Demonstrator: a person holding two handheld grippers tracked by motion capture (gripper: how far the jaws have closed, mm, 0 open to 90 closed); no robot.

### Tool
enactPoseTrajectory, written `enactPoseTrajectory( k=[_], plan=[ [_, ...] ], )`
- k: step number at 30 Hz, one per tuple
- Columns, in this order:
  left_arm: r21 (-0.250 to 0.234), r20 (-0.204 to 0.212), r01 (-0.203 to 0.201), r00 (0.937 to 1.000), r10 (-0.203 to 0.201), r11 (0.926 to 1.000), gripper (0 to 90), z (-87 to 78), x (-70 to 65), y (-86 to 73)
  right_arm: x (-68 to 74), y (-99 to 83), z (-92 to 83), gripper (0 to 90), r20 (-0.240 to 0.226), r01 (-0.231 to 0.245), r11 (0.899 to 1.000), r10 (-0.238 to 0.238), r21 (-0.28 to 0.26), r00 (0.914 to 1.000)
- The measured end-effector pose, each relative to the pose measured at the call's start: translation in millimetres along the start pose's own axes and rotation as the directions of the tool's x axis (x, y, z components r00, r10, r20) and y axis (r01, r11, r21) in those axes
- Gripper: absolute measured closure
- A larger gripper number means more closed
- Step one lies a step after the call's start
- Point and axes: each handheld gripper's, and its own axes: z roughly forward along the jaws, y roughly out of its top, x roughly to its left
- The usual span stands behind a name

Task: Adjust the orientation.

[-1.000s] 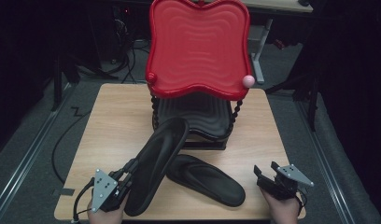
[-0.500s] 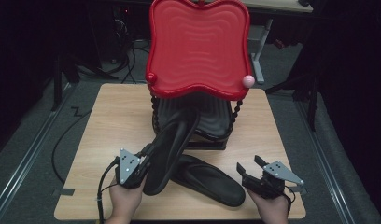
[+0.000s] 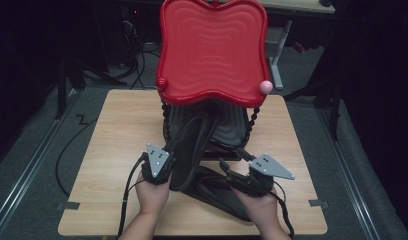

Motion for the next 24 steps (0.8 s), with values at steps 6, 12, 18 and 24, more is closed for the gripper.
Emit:
enactPoseTrajectory(
  k=[6,12,18,24],
  plan=[
    [-0.001,-0.001,0.010,1.0000,-0.010,1.0000,84.0,6.6,3.5,3.2,36.1,21.2,36.0,41.8,-0.090,0.009,1.000,-0.010,-0.009,0.9959],
    [-0.022,-0.003,0.039,0.9992,-0.039,0.9990,84.1,6.6,7.3,5.6,56.0,23.0,60.3,46.3,-0.035,0.036,0.999,-0.035,0.018,0.9988],
    [-0.038,-0.004,0.032,0.9995,-0.032,0.9988,83.3,5.0,6.5,7.5,45.6,18.5,68.2,69.3,0.018,0.053,0.998,-0.053,0.034,0.9984],
    [-0.035,-0.022,0.014,0.9997,-0.015,0.9993,81.4,13.2,1.4,5.9,32.1,14.4,77.7,77.8,0.031,0.056,0.997,-0.057,0.046,0.9979]
  ],
)
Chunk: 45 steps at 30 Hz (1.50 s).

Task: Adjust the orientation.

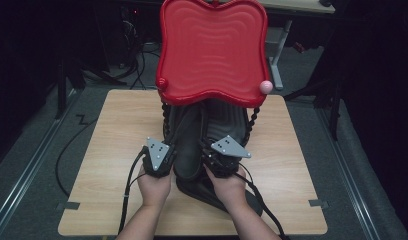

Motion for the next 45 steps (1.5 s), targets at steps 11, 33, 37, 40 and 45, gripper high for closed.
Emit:
enactPoseTrajectory(
  k=[11,33,37,40,45],
  plan=[
    [0.030,0.050,-0.026,0.9984,0.025,0.9992,65.5,6.4,2.0,-8.2,-10.1,-15.2,15.7,80.2,0.027,-0.092,0.996,0.091,0.022,0.9955],
    [0.083,0.204,-0.048,0.9786,0.030,0.9954,90.0,-78.5,-47.3,-60.6,-11.3,-16.0,19.7,80.6,0.035,-0.110,0.994,0.110,0.009,0.9934],
    [0.092,0.248,-0.073,0.9675,0.049,0.9931,90.0,-70.0,-67.4,-66.9,-10.3,-15.5,20.2,80.6,0.039,-0.109,0.994,0.109,0.006,0.9933],
    [0.094,0.246,-0.076,0.9679,0.051,0.9927,90.0,-63.5,-70.4,-68.8,-9.7,-14.6,20.6,80.6,0.045,-0.104,0.994,0.104,0.011,0.9936],
    [0.097,0.216,-0.077,0.9749,0.054,0.9923,90.0,-59.7,-65.8,-71.0,-10.1,-13.3,21.0,80.7,0.061,-0.097,0.995,0.096,0.012,0.9935]
  ],
)
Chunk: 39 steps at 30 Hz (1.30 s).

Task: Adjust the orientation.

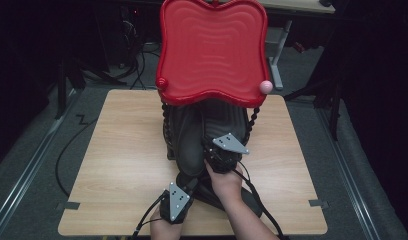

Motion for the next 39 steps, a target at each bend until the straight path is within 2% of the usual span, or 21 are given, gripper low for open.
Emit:
enactPoseTrajectory(
  k=[3,5,6,10,11,12,17,28,34,39],
  plan=[
    [0.001,-0.012,0.007,0.9999,-0.007,1.0000,90.0,1.6,5.7,0.3,0.9,0.0,0.3,81.9,0.012,0.002,1.000,-0.002,-0.011,0.9999],
    [-0.003,-0.027,0.014,0.9995,-0.014,0.9999,90.0,3.3,10.4,1.3,1.4,1.0,1.8,82.1,0.006,-0.004,1.000,0.004,-0.011,1.0000],
    [-0.006,-0.039,0.023,0.9990,-0.024,0.9997,90.0,5.4,17.0,3.1,2.6,2.8,3.3,82.0,-0.001,-0.001,1.000,0.001,-0.010,1.0000],
    [-0.006,-0.046,0.030,0.9985,-0.030,0.9995,90.0,9.7,25.6,6.9,4.3,6.5,5.6,81.9,0.000,0.010,1.000,-0.010,-0.012,0.9999],
    [-0.007,-0.047,0.026,0.9985,-0.026,0.9996,90.0,10.8,27.2,8.0,4.4,7.2,6.3,82.0,-0.001,0.010,1.000,-0.010,-0.011,0.9999],
    [-0.005,-0.049,0.020,0.9986,-0.020,0.9998,90.0,13.0,29.0,9.4,5.0,7.3,9.2,81.4,-0.007,0.013,1.000,-0.013,0.015,0.9999],
    [0.000,-0.054,-0.005,0.9985,0.005,1.0000,90.0,15.5,30.4,10.7,2.1,5.4,16.8,78.6,0.008,0.012,1.000,-0.012,0.028,0.9999],
    [-0.001,-0.057,0.003,0.9984,-0.003,1.0000,90.0,32.6,38.4,20.2,-9.1,10.7,33.8,82.7,0.036,-0.003,1.000,0.003,0.014,0.9993],
    [-0.009,-0.074,-0.010,0.9972,0.009,0.9999,90.0,38.6,47.1,25.2,-8.3,17.0,38.4,82.7,0.052,0.005,1.000,-0.005,-0.003,0.9986],
    [-0.011,-0.083,0.010,0.9965,-0.011,0.9999,90.0,44.1,48.4,28.9,-10.9,20.4,45.2,82.6,0.054,0.004,1.000,-0.004,-0.007,0.9985]
  ],
)
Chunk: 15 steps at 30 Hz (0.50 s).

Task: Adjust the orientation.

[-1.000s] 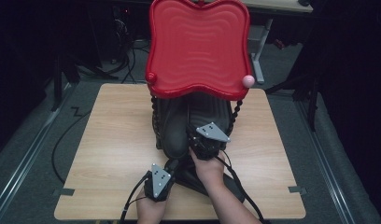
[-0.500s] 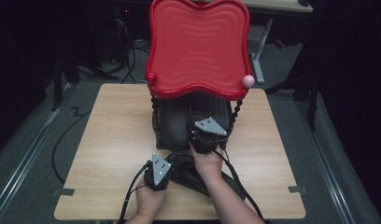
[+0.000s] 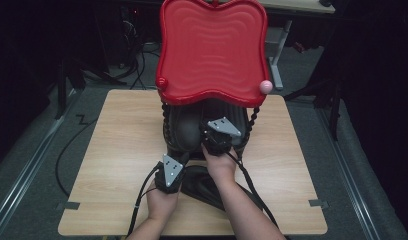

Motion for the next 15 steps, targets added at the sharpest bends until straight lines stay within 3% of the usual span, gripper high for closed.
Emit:
enactPoseTrajectory(
  k=[9,15],
  plan=[
    [0.000,-0.002,-0.021,0.9998,0.021,0.9998,90.0,4.2,-0.2,4.5,0.5,5.4,3.4,84.2,0.009,0.006,1.000,-0.006,-0.020,0.9999],
    [-0.006,-0.012,-0.006,0.9999,0.006,1.0000,90.0,5.7,1.8,6.5,0.7,7.0,4.0,84.2,0.011,0.010,0.999,-0.010,-0.037,0.9999]
  ],
)
